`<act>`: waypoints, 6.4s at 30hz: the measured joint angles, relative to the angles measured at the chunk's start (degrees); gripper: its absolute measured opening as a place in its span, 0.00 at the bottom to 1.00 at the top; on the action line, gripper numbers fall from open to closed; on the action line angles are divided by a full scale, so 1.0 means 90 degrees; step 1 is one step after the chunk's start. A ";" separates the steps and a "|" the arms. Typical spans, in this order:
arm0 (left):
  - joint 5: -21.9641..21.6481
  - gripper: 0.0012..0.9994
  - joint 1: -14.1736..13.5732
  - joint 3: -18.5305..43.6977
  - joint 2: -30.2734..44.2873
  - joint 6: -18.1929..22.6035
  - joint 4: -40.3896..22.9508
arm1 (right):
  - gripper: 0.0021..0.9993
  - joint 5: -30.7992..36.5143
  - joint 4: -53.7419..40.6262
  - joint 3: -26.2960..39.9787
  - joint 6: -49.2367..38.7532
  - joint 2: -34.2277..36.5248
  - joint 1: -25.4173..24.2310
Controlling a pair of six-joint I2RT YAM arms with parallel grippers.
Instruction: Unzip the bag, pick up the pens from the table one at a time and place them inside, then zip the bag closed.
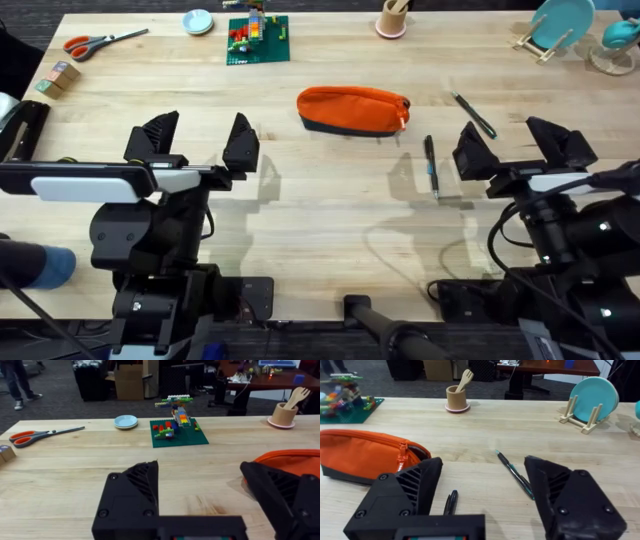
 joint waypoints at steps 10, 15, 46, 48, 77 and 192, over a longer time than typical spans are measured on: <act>0.0002 1.00 0.0000 0.0000 0.0000 0.0027 0.0000 | 1.00 0.0000 -0.0027 0.0002 0.0000 0.0002 0.0000; 0.0001 1.00 0.0000 0.0000 0.0000 0.0027 0.0000 | 1.00 0.0002 -0.0027 0.0002 0.0000 0.0000 0.0000; 0.0298 0.99 0.0002 0.2666 0.3559 0.0031 -0.0091 | 1.00 0.0168 -0.1778 0.3737 0.0194 0.3584 0.0000; 0.0464 0.99 0.0002 0.3119 0.4083 0.0032 -0.0288 | 1.00 0.0022 -0.2051 0.4291 0.0218 0.4144 0.0000; 0.4682 0.99 0.0002 0.6096 0.7883 0.4432 -0.2584 | 1.00 -0.1550 -0.3512 0.6596 0.0835 0.6442 0.0000; 0.6635 0.05 0.0043 0.6130 1.1703 0.6169 -0.0711 | 1.00 -0.1579 -0.3536 0.6606 0.0838 0.6441 0.0000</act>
